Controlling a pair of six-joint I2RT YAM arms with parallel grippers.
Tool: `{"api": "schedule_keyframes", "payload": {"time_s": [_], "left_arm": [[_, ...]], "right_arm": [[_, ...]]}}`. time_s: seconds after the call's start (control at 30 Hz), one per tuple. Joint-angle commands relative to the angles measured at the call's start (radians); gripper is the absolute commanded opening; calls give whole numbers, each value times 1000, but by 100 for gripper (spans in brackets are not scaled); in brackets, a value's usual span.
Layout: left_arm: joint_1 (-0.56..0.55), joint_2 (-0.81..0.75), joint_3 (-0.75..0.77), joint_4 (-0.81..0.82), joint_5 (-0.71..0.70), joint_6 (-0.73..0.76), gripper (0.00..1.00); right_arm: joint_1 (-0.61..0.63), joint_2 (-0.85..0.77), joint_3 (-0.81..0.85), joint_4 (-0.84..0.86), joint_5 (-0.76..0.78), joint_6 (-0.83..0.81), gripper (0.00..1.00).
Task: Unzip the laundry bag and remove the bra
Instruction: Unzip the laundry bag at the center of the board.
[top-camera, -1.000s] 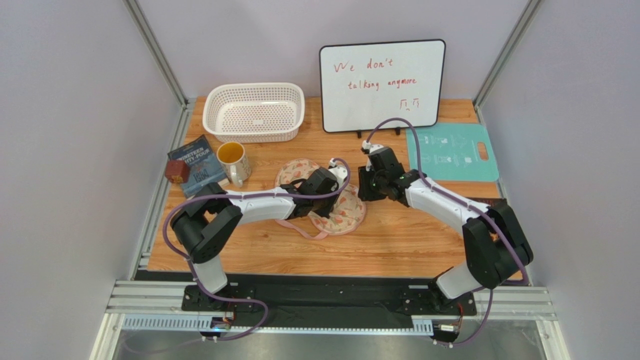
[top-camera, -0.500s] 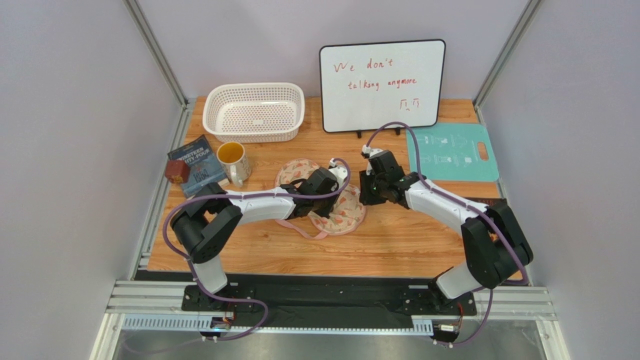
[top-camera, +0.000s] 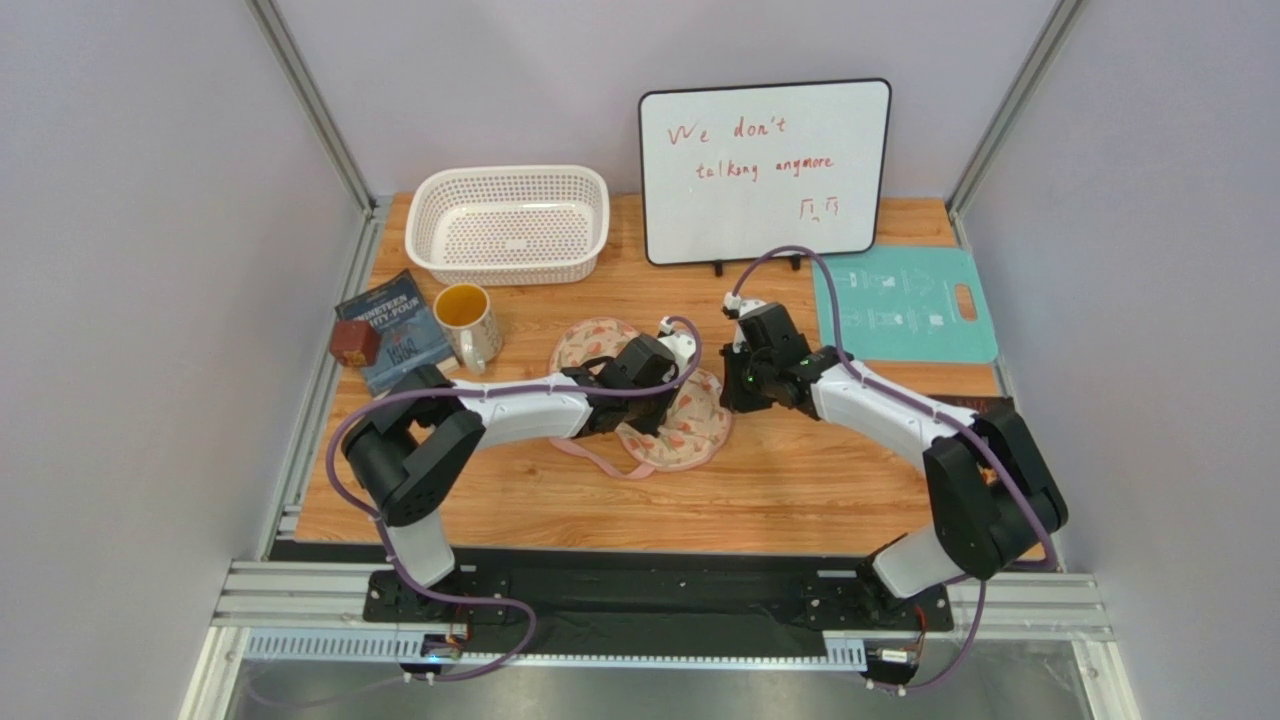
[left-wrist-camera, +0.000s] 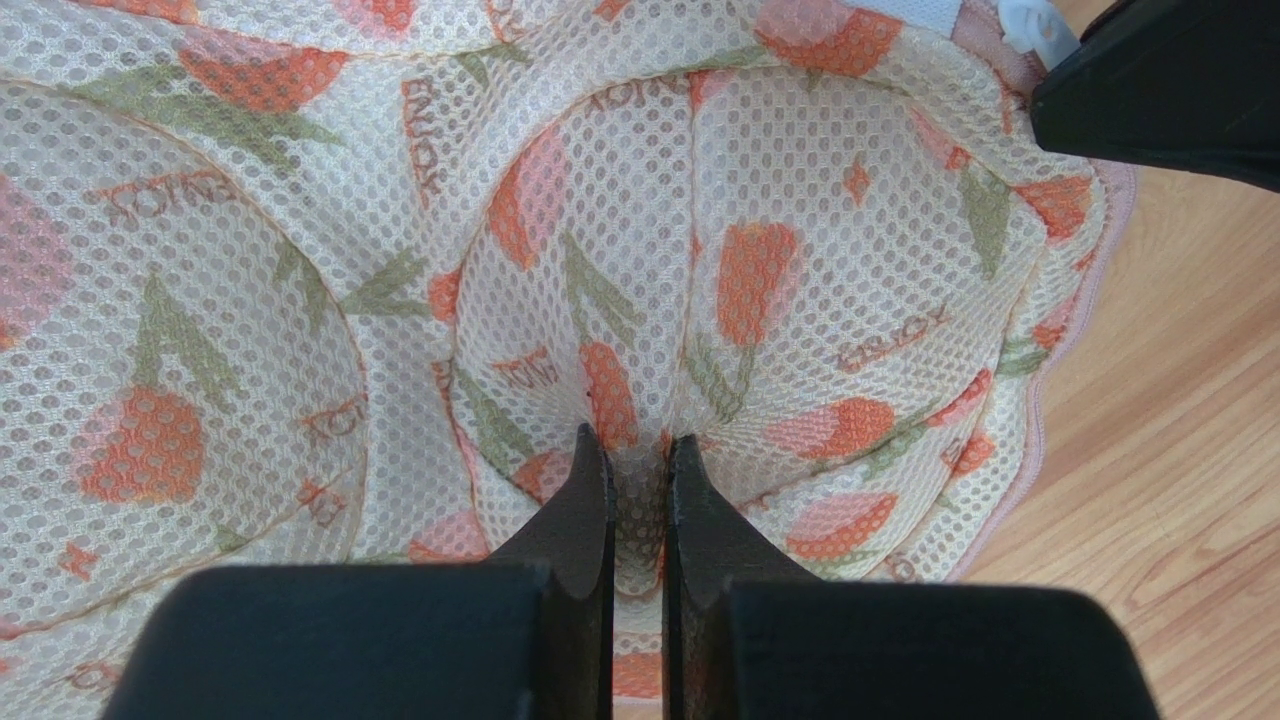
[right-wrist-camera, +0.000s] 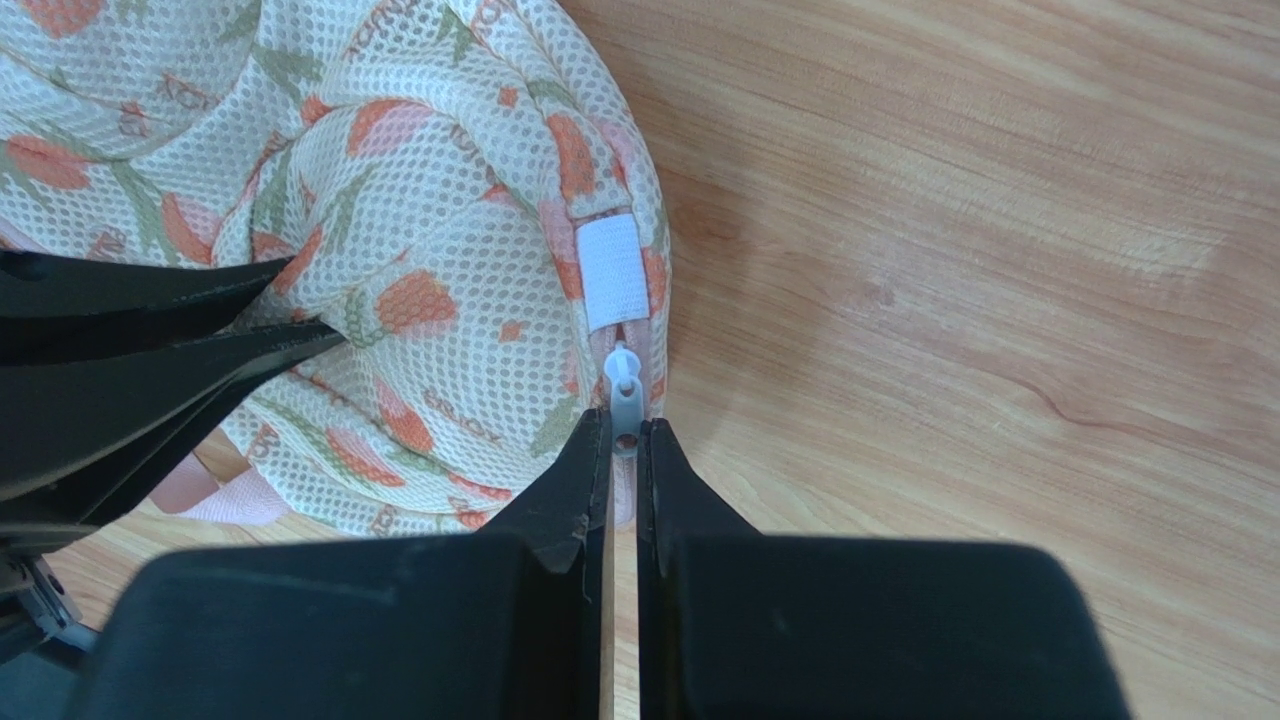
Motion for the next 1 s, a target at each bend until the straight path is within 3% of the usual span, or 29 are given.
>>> {"api": "schedule_keyframes", "payload": {"time_s": [0.0, 0.97], "left_arm": [[4, 63, -16, -171, -15, -17, 0], [4, 87, 43, -171, 3, -116, 0]], "right_arm": [[0, -62, -40, -2, 11, -8, 0], [52, -230, -324, 163, -115, 171, 0]]}}
